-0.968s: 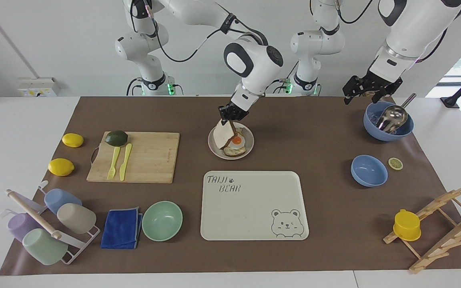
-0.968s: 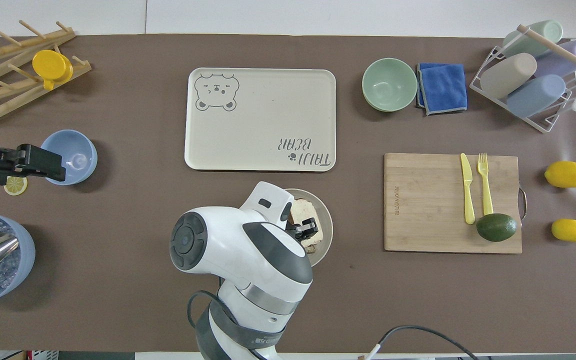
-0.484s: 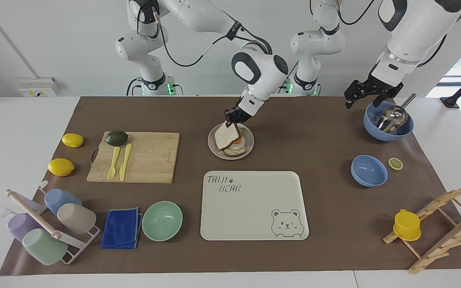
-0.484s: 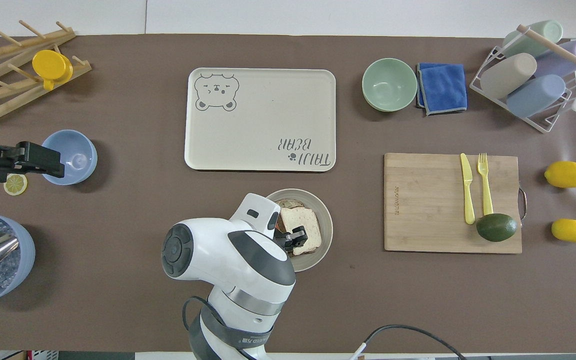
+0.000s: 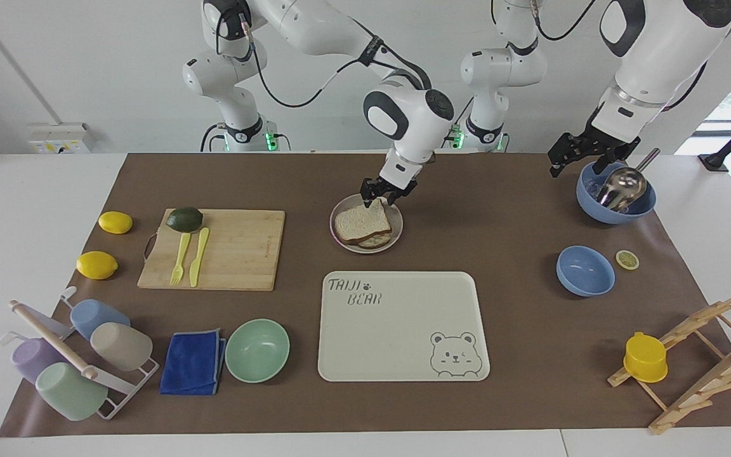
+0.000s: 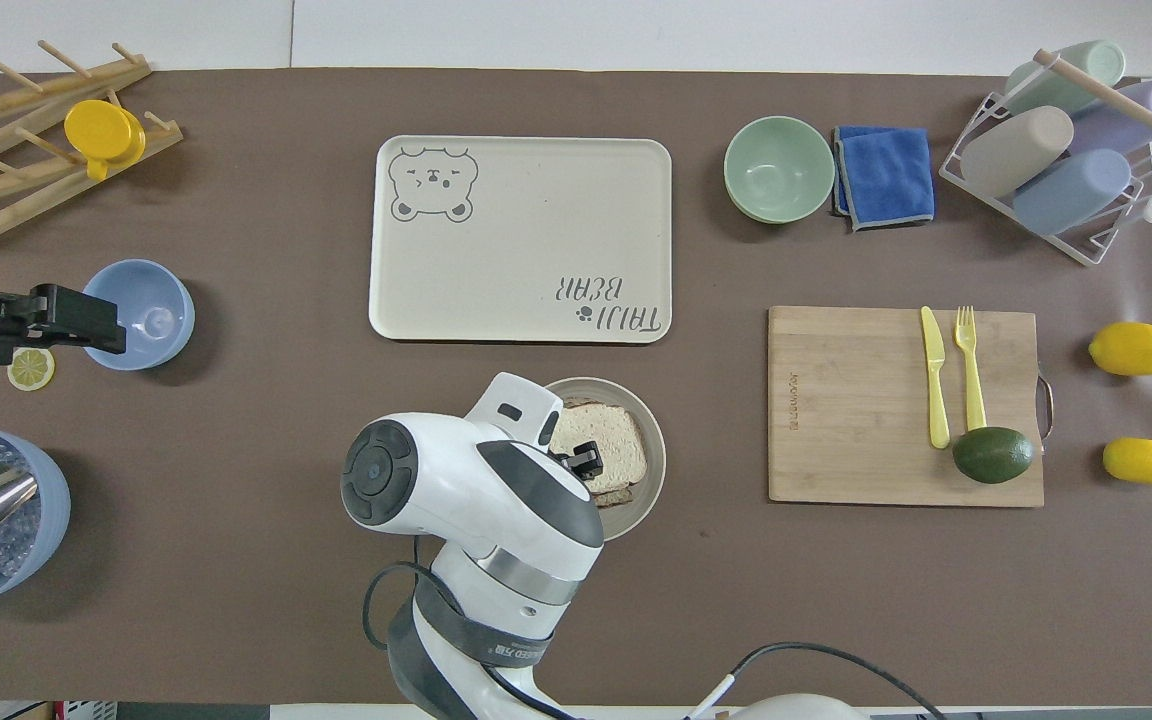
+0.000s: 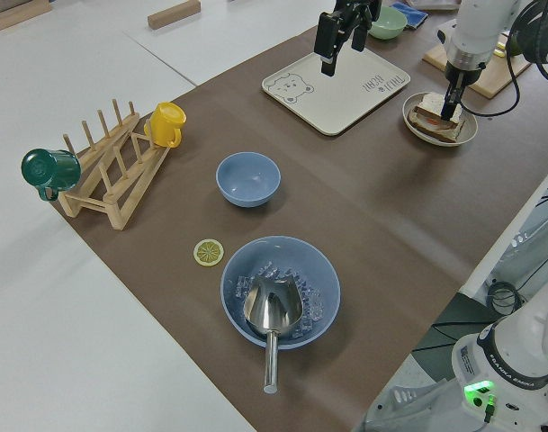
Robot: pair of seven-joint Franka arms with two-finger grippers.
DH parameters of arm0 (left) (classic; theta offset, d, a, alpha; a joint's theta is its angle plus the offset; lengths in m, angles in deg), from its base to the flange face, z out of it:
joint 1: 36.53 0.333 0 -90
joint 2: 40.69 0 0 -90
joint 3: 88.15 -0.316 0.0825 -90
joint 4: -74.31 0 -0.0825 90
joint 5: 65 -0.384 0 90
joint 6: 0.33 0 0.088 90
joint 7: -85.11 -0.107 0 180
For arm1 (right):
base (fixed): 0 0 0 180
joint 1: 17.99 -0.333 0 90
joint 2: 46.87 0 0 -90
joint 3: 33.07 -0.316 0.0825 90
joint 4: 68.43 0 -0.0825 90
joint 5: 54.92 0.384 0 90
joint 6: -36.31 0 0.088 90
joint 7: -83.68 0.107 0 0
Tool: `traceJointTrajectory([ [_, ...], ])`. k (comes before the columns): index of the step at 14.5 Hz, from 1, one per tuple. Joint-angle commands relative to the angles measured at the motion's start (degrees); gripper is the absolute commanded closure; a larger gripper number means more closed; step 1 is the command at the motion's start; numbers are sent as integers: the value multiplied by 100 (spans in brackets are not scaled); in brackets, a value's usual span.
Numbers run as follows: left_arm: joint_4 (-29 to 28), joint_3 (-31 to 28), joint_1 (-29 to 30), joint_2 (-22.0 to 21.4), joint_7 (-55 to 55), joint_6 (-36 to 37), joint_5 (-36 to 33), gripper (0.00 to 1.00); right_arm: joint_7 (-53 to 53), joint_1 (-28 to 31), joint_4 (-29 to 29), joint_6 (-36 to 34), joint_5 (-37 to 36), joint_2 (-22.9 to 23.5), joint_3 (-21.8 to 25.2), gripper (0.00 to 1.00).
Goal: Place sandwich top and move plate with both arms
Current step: 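Carry the bread slice over the egg and lower it onto the plate, then release the bread and withdraw the right gripper while the left gripper approaches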
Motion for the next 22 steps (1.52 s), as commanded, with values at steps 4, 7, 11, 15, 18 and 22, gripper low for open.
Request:
traceJointTrajectory([
  [4,-700,31,-43,-178,71,-511,234,0,-168,1475,59,-504,425,-1200,-56,0],
  [7,-1498,66,-586,-318,719,-1396,270,0,-457,2442,42,-1039,916,-1797,-3,0],
  [11,-2344,66,-1561,-284,1827,-2550,472,0,-1596,3455,51,-1796,1023,-2290,128,0],
  [15,-3012,75,-2432,269,2329,-3709,690,0,-2265,3043,33,-2175,1128,-2423,1358,0],
  [18,-3452,75,-2732,332,2348,-4308,1025,6,-2849,3288,33,-2176,1181,-2546,1386,0],
  [22,-3505,75,-3040,587,2339,-4608,1166,15,-2743,3420,322,-2070,1172,-2677,1386,0],
])
